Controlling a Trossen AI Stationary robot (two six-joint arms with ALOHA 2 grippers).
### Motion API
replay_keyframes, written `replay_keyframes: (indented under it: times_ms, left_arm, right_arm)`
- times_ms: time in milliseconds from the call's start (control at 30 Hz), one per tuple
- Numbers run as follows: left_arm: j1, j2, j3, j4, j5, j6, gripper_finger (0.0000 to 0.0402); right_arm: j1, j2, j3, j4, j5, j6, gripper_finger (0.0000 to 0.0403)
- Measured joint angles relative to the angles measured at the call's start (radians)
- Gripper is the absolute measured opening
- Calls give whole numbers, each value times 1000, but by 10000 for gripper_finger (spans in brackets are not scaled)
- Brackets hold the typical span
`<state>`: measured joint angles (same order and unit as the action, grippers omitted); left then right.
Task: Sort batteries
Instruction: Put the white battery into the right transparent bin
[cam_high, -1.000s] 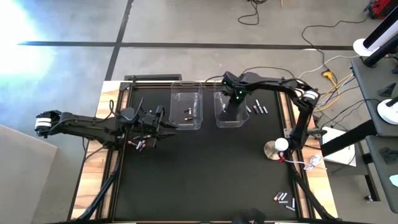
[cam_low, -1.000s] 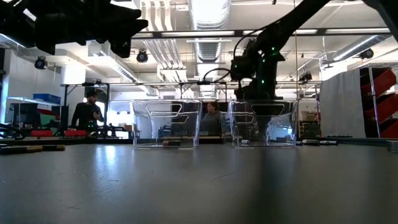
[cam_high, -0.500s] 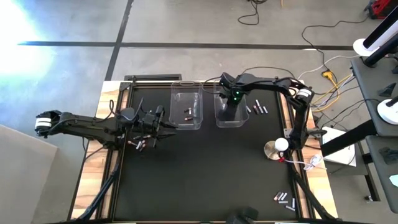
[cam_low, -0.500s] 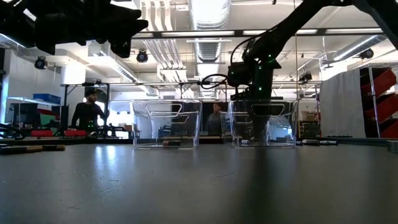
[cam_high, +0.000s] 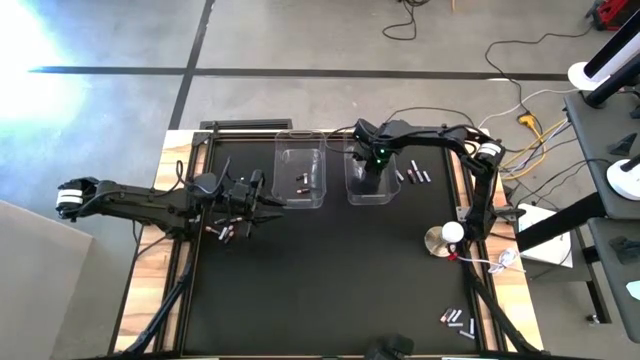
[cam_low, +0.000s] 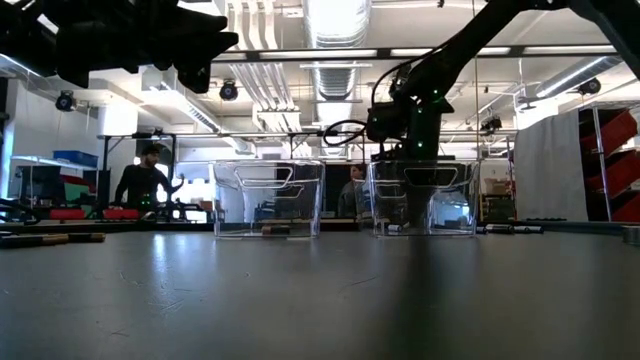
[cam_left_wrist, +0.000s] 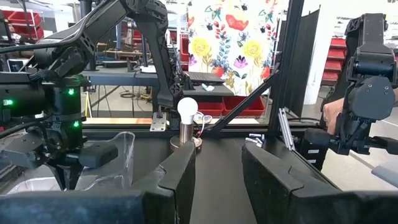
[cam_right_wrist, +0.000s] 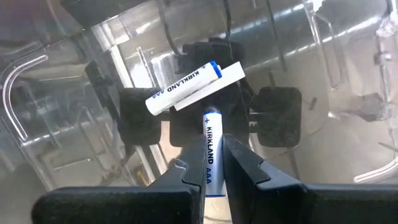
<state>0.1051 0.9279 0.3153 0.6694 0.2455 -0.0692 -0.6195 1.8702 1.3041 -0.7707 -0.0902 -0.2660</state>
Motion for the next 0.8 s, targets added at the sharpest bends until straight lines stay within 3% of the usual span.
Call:
replay_keyframes:
  times_ms: [800]
  left_arm:
    - [0, 0, 0, 0, 0, 0, 111]
  right_arm:
    - [4, 0, -4, 0, 2, 84, 28]
